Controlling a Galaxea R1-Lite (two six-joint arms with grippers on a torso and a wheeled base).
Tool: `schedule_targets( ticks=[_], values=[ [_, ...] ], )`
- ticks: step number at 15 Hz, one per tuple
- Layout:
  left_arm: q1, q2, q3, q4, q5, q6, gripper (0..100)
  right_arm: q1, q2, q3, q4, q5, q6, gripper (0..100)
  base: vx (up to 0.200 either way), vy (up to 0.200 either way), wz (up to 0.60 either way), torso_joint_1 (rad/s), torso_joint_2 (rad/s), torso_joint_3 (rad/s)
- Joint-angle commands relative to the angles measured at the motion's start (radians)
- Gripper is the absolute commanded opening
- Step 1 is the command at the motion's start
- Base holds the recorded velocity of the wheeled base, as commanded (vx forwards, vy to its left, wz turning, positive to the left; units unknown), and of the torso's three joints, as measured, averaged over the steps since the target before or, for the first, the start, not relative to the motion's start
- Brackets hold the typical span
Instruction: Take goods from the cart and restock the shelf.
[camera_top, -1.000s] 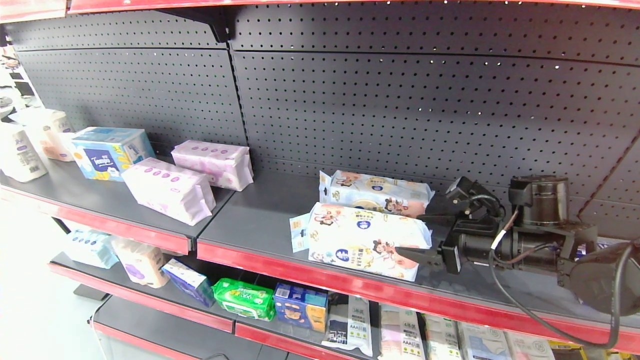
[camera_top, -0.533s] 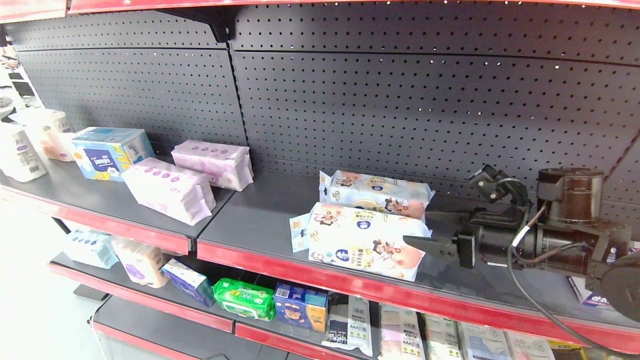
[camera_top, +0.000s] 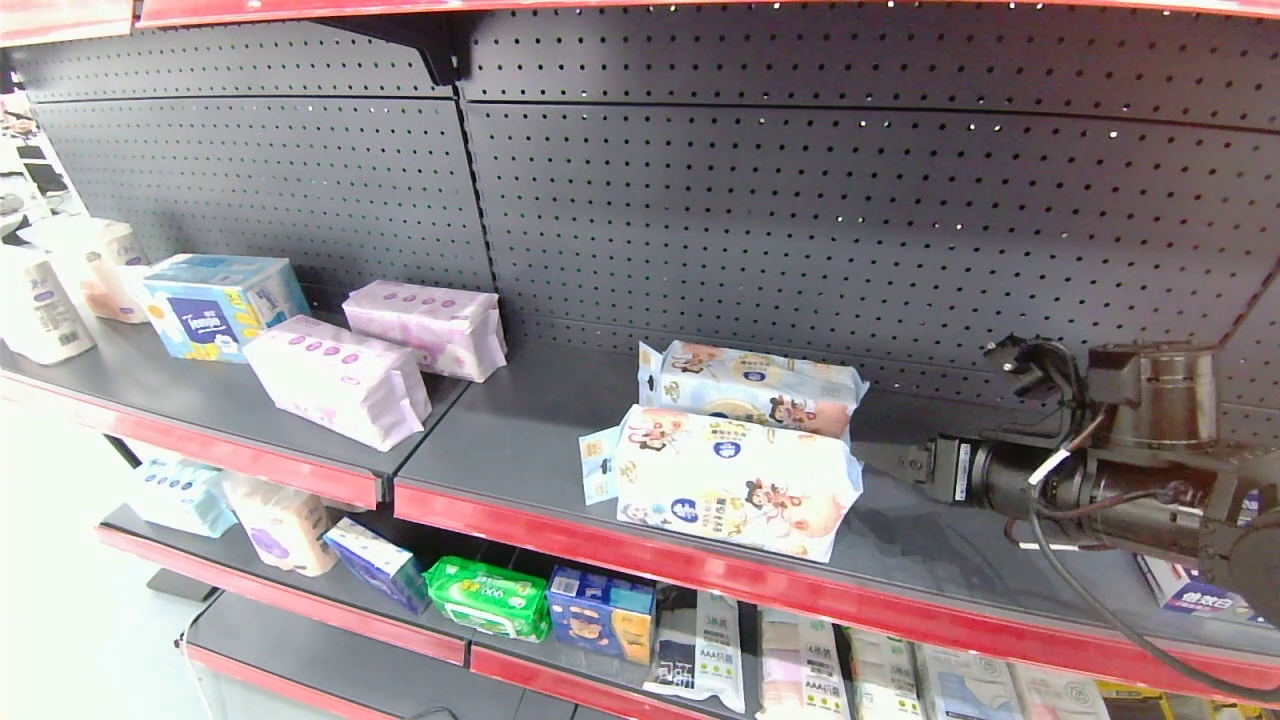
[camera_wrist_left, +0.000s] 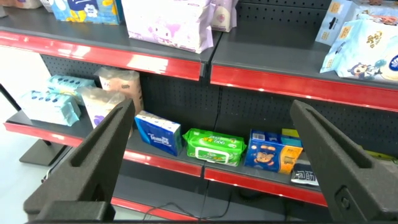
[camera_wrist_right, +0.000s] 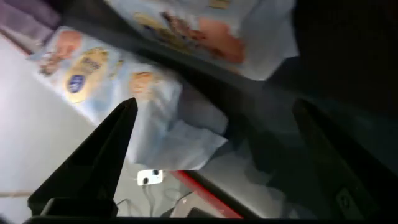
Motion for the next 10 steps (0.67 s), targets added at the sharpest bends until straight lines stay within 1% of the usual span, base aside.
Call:
schedule_targets(
  ticks=[1, 3, 8, 10],
  values=[
    [0.000, 0.000, 0.000, 0.000, 0.000, 0.000, 100, 0.001, 0.036, 0.001, 0.007, -0.009, -0.030, 100, 0.000, 0.000, 0.00, 0.000, 0.00, 0.000],
    [0.000, 0.000, 0.000, 0.000, 0.000, 0.000, 100, -0.002, 0.054, -0.005, 0.013, -0.010, -0.051, 100, 0.000, 0.000, 0.00, 0.000, 0.00, 0.000],
    [0.000, 0.000, 0.000, 0.000, 0.000, 0.000, 100, -0.059, 0.063, -0.002, 0.053, -0.009, -0.043, 100, 0.000, 0.000, 0.00, 0.000, 0.00, 0.000],
    [0.000, 0.000, 0.000, 0.000, 0.000, 0.000, 100, -0.064, 0.062, -0.006, 0.056, -0.007, -0.042, 100, 0.000, 0.000, 0.00, 0.000, 0.00, 0.000]
  ],
)
